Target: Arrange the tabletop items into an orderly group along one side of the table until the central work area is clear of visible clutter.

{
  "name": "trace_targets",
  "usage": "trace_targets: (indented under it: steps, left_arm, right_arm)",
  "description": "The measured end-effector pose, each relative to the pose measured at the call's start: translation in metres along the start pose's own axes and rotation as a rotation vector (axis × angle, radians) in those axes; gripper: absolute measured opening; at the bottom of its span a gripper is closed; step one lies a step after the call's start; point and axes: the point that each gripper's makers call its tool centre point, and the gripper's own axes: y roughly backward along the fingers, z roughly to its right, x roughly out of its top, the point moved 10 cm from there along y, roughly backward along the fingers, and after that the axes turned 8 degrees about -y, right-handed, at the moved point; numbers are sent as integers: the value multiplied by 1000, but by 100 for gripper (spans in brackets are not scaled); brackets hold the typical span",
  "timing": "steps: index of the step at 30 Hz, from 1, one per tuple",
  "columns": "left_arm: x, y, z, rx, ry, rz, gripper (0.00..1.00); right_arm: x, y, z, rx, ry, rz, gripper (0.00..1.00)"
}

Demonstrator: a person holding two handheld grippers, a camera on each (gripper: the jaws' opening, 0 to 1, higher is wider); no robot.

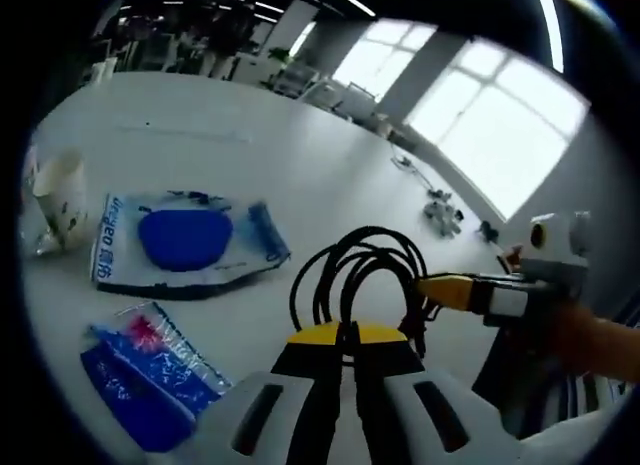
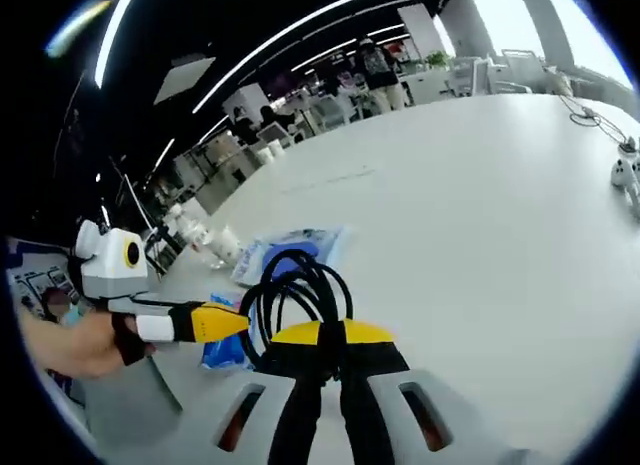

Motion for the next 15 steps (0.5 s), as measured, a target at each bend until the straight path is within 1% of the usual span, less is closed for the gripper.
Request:
trace_targets:
  steps: [2, 9, 11, 15]
  left_arm:
    - [-2, -4, 1, 5, 1, -9, 0]
    - [-6, -16, -3, 15, 4, -41, 0]
    - [-8, -19, -6, 14, -11, -53, 0]
    - [-7, -18, -6, 16, -14, -54, 0]
  right_arm:
    - [1, -3, 3, -2, -1, -3, 1]
    - [-2, -11, 14, -20, -3, -48, 1]
    - [-3, -14, 17, -23, -9, -59, 1]
    - [-5, -18, 20, -22, -21, -70, 1]
